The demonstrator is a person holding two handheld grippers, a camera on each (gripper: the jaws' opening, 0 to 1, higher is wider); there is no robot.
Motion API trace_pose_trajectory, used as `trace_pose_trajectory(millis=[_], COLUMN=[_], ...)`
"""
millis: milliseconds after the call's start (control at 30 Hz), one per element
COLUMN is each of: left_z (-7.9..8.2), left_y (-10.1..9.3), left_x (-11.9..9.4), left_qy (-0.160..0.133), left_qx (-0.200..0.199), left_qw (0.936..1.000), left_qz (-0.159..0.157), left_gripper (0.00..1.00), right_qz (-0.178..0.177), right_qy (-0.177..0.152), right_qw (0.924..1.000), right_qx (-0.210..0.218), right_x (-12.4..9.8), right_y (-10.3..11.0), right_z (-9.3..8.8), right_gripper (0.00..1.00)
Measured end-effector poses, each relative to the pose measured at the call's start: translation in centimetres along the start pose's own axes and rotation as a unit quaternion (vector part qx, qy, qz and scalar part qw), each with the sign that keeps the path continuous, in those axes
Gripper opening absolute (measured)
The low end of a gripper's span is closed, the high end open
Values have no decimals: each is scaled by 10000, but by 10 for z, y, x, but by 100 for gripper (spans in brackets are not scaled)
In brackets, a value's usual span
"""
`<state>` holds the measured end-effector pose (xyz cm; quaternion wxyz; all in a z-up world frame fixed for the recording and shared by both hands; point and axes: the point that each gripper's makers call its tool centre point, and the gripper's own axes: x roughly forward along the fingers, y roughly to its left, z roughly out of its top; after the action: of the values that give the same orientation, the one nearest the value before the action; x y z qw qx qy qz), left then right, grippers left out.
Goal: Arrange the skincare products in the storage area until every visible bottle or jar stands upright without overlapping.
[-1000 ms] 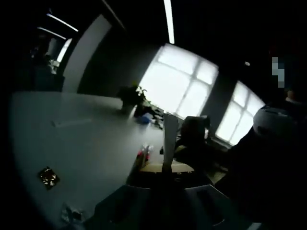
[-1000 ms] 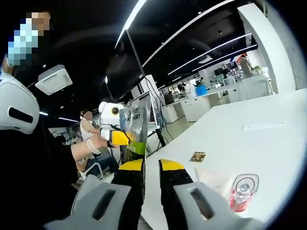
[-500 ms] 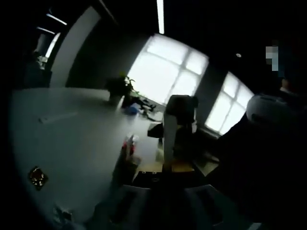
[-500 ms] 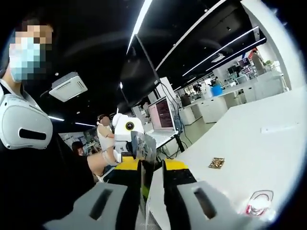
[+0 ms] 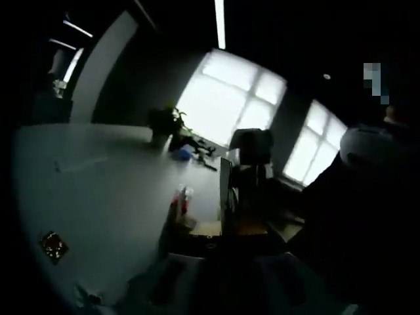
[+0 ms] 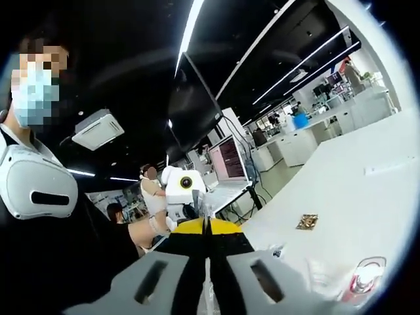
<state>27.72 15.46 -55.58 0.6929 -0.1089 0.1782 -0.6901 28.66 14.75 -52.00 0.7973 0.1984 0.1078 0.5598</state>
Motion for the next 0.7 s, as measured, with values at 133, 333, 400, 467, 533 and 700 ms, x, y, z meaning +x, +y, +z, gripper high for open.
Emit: trace_pose_trajectory(millis=[133, 333, 400, 467, 533, 700], left_z=[11, 30, 29, 27, 25, 24], left_y=[3, -1, -2, -4, -3, -4], left_x=[-5, -10, -8, -5, -3, -1], left_qy=[-223, -366, -242, -186, -144, -63], left_qx=[-35, 118, 182, 218, 208, 90], left_qw=[9997, 9992, 9995, 9996, 9997, 9999], left_qz=[108, 63, 30, 10, -31, -129], left_gripper=[7, 10, 1, 2, 1, 0], right_qz=[-46, 85, 82, 64, 77, 65], right_qy=[270, 297, 306, 331, 293, 244], right_qw=[9995, 9995, 9994, 9993, 9995, 9997], right_qx=[-162, -102, -97, -143, -89, -69], right_x=[0, 3, 5, 5, 5, 3], right_y=[0, 5, 5, 4, 4, 3], right_z=[-8, -13, -14, -15, -14, -13], right_gripper=[0, 0, 0, 0, 0, 1])
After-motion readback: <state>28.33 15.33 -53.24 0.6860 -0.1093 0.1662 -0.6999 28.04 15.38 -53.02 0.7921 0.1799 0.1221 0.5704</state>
